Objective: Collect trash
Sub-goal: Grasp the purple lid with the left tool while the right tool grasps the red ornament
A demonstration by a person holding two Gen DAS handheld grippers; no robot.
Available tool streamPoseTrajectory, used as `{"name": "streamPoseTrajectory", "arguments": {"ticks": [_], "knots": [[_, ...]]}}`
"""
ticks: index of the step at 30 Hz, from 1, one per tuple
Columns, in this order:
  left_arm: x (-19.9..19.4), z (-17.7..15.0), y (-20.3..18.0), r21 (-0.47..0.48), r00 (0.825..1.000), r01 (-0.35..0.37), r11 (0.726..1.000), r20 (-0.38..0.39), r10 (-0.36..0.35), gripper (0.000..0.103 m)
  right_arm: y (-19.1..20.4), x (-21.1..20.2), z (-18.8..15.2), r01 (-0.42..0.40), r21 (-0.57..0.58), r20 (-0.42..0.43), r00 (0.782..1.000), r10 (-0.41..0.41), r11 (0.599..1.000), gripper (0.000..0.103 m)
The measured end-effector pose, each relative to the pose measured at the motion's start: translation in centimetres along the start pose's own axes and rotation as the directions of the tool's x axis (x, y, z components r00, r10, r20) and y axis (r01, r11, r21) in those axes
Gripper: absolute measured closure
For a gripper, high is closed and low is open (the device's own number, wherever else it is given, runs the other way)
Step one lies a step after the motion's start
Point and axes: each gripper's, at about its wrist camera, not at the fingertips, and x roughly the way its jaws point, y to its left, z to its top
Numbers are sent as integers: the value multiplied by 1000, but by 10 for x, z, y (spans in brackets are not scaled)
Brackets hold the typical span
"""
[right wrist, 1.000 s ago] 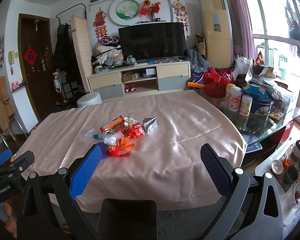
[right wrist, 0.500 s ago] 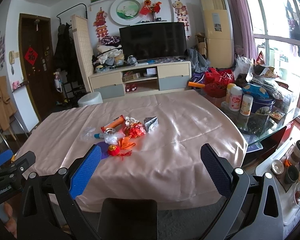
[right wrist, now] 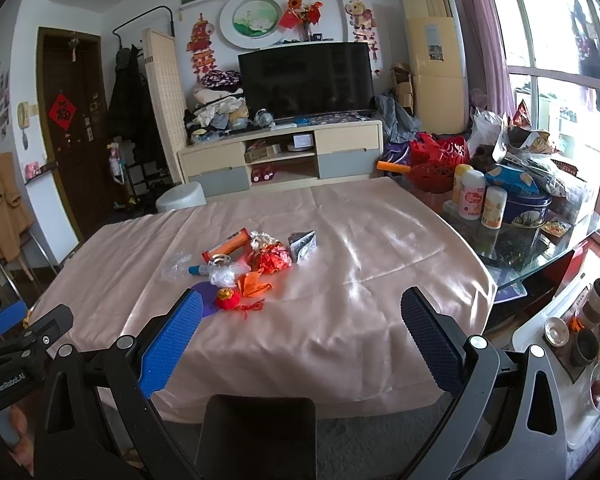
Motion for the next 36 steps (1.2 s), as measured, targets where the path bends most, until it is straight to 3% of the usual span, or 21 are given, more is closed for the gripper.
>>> {"name": "streamPoseTrajectory", "arguments": {"ticks": [4,13,19,23,27,31,36], "knots": [[3,-6,4,2,1000,-5,1000,-9,5,8,-1,4,-2,6,6,-11,1000,-5,1000,3],[31,-13,2,27,995,-40,999,-89,42,8,-11,23,-2,-67,48,-82,994,71,997,3],[53,-16,2,55,989,-44,998,-139,52,8,-2,50,-7,-38,26,-150,988,42,999,3],[71,-10,5,52,984,-20,998,-174,28,8,6,78,-8,-25,5,-208,978,26,1000,3],[87,0,7,67,985,-31,997,-168,42,8,13,101,-2,-67,3,-243,968,66,998,3],[111,14,15,21,975,-10,1000,-223,15,8,19,120,8,-94,13,-267,959,94,996,3],[132,28,13,86,968,-19,996,-247,40,8,34,151,15,-138,27,-320,937,139,990,6]]}}
